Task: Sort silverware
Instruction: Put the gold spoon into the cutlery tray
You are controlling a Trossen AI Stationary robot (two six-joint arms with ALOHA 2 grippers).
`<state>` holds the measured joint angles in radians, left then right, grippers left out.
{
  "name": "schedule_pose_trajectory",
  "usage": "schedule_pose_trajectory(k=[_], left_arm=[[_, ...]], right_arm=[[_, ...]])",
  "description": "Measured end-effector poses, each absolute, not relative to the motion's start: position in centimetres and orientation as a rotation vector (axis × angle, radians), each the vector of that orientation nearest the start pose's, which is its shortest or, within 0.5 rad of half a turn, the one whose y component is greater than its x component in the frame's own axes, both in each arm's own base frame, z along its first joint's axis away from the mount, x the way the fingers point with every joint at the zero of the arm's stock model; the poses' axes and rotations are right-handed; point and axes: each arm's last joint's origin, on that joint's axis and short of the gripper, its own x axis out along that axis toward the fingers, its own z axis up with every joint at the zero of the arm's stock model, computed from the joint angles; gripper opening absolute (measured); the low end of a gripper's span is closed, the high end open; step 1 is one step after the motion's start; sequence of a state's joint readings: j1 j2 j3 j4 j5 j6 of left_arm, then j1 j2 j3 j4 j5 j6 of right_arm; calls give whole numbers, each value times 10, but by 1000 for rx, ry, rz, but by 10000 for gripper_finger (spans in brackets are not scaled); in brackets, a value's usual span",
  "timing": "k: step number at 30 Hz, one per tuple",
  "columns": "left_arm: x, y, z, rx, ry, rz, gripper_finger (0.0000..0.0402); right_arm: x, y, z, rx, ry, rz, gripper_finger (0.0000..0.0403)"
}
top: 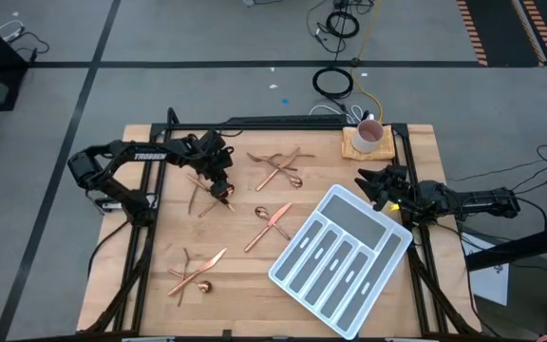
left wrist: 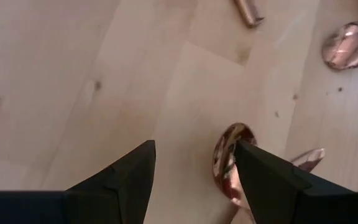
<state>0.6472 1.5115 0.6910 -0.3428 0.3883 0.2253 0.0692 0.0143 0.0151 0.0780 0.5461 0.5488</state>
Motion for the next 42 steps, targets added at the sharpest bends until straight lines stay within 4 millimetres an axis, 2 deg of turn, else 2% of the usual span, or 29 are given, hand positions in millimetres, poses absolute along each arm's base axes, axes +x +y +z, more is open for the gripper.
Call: schedule_pose_trajectory(k=[5,9,12,17,19,27,31,36,39,42], left_arm=[[209,142,128,-412,1003,63,219],[210,142,115,-459,1012,13,192],[211,143,109,-454,1017,-11,152],[212,146,109,-451,1004,0,40],[213,146,110,-493,986,-21,14],[214,147,118,-579,970,28,5],[214,147,131,-626,940,92,3],[215,148,165,-705,819,161,2],[221,145,194,-773,641,184,2],[237,132,224,-767,428,101,1]], right_arm=[[94,-9,175,554,-204,-449,247],[94,-9,175,552,-204,-450,247],[94,-9,175,551,-204,-450,247],[94,-9,175,551,-203,-450,247],[94,-9,175,551,-203,-450,247],[94,-9,175,551,-203,-450,247],[94,-9,175,551,-203,-450,247],[94,-9,175,551,-203,-448,247],[94,-9,175,551,-203,-448,247],[94,-9,175,551,-203,-449,247]])
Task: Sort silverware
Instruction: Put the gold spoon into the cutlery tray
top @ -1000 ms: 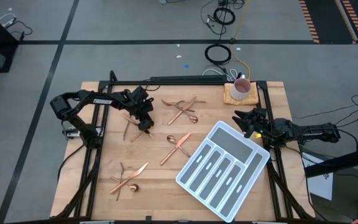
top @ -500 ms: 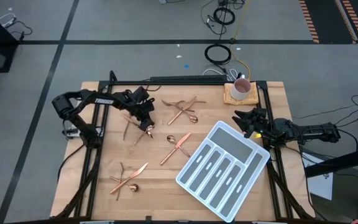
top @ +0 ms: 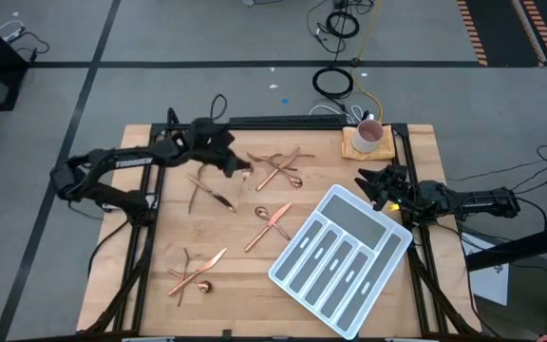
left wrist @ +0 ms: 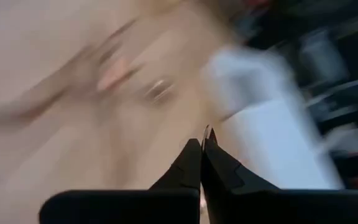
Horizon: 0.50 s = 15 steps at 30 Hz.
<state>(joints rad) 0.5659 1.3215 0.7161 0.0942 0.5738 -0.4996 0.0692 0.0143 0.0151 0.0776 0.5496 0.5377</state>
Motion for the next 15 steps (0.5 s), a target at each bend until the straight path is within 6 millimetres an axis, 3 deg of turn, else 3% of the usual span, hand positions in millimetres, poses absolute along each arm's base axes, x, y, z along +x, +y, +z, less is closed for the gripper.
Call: schedule_pose_trajectory(k=[3,5,15], left_arm=[[254,114,246,-756,265,-17,1],[264,101,248,-745,229,-57,1],[317,59,198,-791,364,-47,0]], right_arm=[[94,-9,175,550,-203,-449,247],[94,-9,175,550,-202,-448,247],[94,-9,175,546,-201,-449,247]])
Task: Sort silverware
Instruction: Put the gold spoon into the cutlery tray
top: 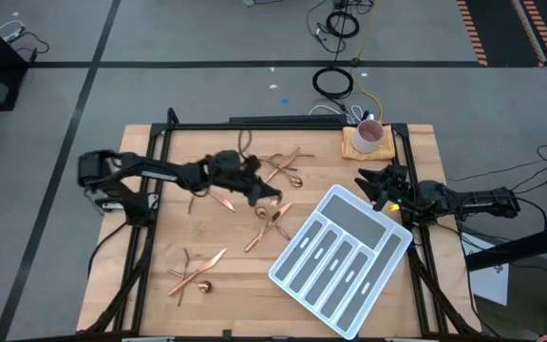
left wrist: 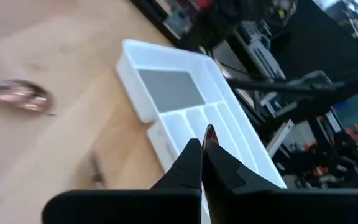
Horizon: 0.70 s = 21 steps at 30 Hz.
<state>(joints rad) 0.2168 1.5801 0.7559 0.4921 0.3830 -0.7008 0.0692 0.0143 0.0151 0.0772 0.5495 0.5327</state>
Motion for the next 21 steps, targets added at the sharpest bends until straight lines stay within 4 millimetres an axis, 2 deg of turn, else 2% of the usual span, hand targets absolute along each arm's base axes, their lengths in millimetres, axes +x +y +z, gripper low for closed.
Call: schedule_pose_trajectory(k=[11,16,21], left_arm=[[384,37,173,-746,419,-108,0],[406,28,161,-741,441,-121,0],[418,14,153,-735,466,-149,0]], right_arm=[[94,-9,175,525,-196,-451,247],[94,-9,175,525,-196,-452,247],[94,-9,175,521,-194,-452,247]])
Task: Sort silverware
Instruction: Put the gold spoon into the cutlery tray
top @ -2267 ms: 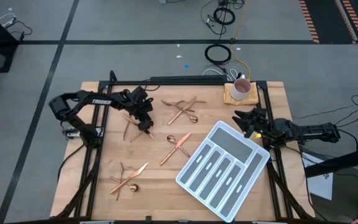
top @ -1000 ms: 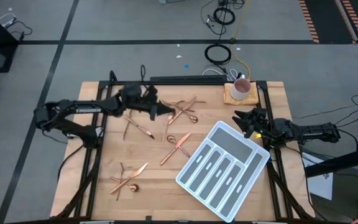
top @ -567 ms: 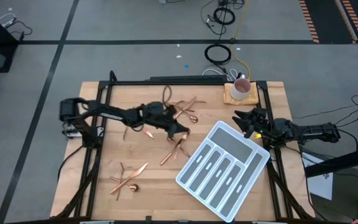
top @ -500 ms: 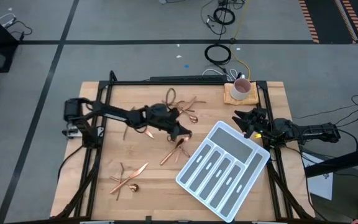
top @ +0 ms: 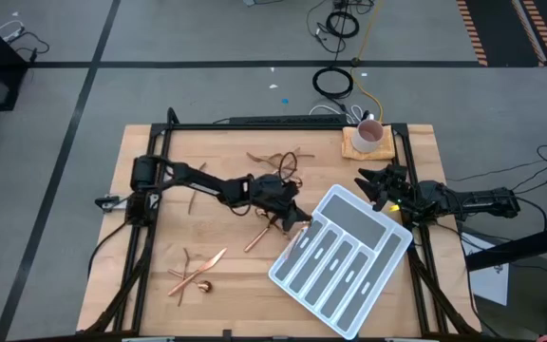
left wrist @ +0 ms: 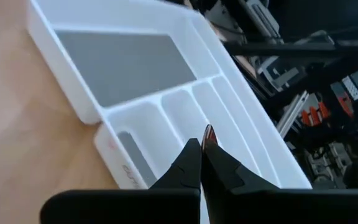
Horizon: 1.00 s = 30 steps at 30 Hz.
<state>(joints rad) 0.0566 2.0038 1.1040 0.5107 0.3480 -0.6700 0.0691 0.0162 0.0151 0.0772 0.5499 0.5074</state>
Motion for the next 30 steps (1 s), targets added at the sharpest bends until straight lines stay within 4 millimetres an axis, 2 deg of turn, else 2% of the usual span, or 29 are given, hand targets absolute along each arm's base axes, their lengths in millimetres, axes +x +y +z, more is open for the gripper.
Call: schedule_pose_trajectory(k=[8,12,22,30], left_arm=[[424,-9,133,-694,510,-141,0],[424,-13,125,-668,540,-120,0],[424,-13,124,-603,532,-101,5],[427,-24,127,-570,567,-129,3]], right_arm=[[95,-9,174,513,-182,-455,247],[96,-9,173,510,-173,-457,247],[97,-8,172,510,-159,-461,247],[97,-8,171,508,-155,-462,247]])
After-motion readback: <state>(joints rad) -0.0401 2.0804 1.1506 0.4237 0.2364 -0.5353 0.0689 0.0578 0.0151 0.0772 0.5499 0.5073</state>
